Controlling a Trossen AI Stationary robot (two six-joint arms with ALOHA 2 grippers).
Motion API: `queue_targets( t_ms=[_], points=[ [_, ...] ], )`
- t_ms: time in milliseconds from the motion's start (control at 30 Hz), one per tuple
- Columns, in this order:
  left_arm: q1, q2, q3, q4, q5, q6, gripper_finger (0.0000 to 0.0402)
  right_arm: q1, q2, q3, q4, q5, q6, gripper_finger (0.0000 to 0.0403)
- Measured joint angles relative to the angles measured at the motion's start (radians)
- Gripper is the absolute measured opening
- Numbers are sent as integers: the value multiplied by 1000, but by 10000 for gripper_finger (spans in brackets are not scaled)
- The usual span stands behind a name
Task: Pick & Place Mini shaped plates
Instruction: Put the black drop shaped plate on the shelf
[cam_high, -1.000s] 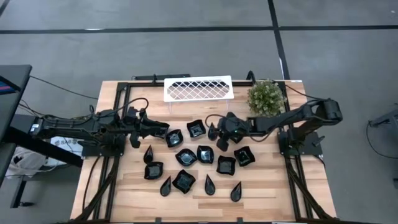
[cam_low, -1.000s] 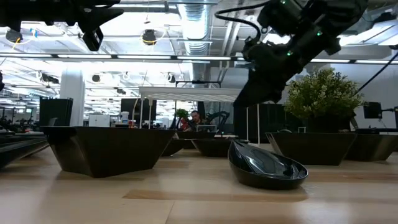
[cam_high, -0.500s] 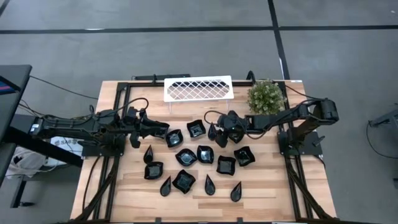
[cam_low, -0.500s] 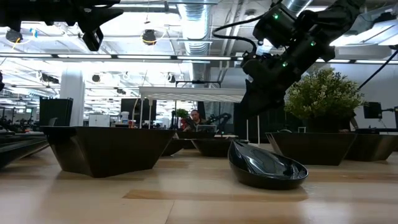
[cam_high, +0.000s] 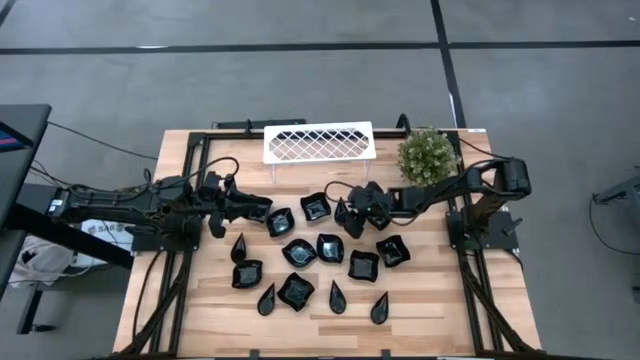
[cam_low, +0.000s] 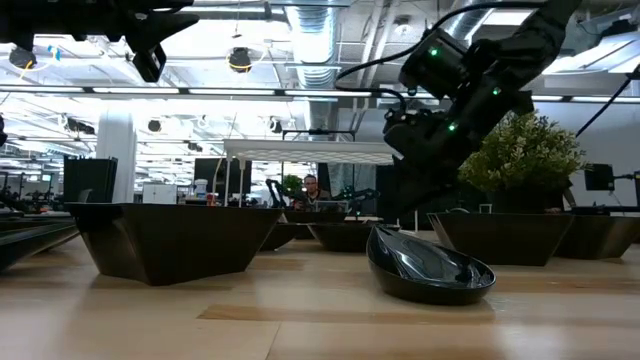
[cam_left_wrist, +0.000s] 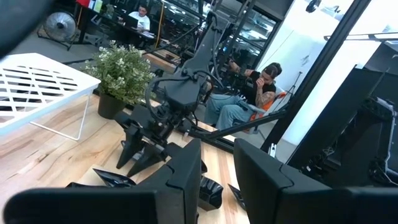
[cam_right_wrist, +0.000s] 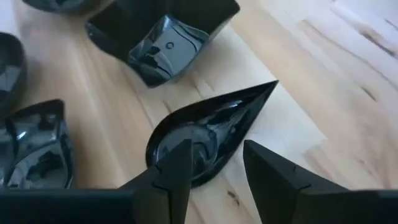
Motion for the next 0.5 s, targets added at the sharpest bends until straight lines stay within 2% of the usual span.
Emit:
queue_targets(
  t_ms=[267,500],
  points=[
    [0,0,0,0,0,0,97,-9,-1,1,5,1,-19,141],
    [0,0,0,0,0,0,97,-7,55,0,11,-4,-11,137]
  ],
)
